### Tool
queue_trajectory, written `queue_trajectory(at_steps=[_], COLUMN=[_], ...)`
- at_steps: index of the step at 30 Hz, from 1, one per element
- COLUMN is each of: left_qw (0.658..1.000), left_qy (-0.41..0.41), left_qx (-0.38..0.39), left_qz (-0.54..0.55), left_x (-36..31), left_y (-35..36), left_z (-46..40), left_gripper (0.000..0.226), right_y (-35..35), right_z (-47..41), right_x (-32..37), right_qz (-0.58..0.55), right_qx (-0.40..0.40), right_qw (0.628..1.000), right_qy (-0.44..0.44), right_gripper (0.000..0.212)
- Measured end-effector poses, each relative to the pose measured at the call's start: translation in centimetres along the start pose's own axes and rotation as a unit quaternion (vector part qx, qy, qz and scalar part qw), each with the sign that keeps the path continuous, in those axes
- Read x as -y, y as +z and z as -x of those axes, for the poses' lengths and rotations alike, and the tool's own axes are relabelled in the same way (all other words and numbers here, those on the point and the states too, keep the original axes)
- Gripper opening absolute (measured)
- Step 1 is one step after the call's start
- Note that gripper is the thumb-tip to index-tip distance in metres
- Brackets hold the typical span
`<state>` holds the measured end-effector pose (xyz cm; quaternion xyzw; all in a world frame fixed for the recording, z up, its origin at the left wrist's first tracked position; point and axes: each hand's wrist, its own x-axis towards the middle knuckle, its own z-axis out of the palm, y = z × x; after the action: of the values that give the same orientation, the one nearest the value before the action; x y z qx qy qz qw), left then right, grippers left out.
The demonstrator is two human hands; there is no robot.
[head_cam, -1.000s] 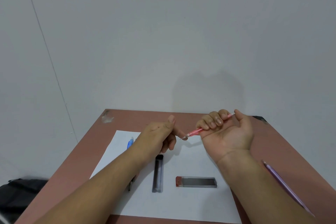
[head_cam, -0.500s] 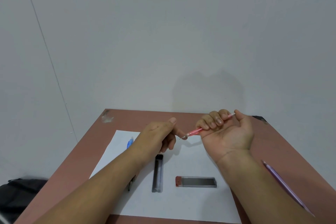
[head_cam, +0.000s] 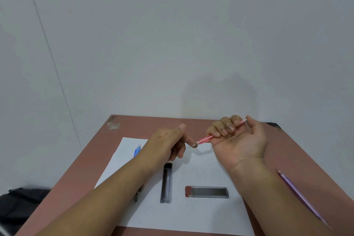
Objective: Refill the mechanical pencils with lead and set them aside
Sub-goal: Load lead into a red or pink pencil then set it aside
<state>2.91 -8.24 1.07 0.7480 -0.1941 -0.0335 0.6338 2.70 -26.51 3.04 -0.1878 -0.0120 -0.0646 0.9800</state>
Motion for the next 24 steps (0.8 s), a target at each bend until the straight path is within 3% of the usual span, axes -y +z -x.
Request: queue_trajectory(at_steps=[9, 17, 24], left_qw=[1.000, 1.000, 1.000], left_qy=[-0.004, -0.004, -0.003], left_qx=[0.005, 0.005, 0.005], left_qz=[-0.003, -0.008, -0.005], left_x=[-0.16, -0.28, -0.22], left_y=[-0.01, -0.08, 0.02], left_z=[0.13, 0.23, 0.22], left_gripper=[0.057, 0.057, 0.055], right_y=[0.01, -0.04, -0.02], right_z=[0.06, 0.02, -0.01], right_x=[-0.01, 0.01, -0.02], right_qz=[-0.009, 0.003, -0.011], right_qx=[-0.006, 0.002, -0.008], right_qw=[1.000, 1.000, 1.000], right_qy=[0.003, -0.007, 0.002], right_gripper=[0.040, 0.021, 0.040])
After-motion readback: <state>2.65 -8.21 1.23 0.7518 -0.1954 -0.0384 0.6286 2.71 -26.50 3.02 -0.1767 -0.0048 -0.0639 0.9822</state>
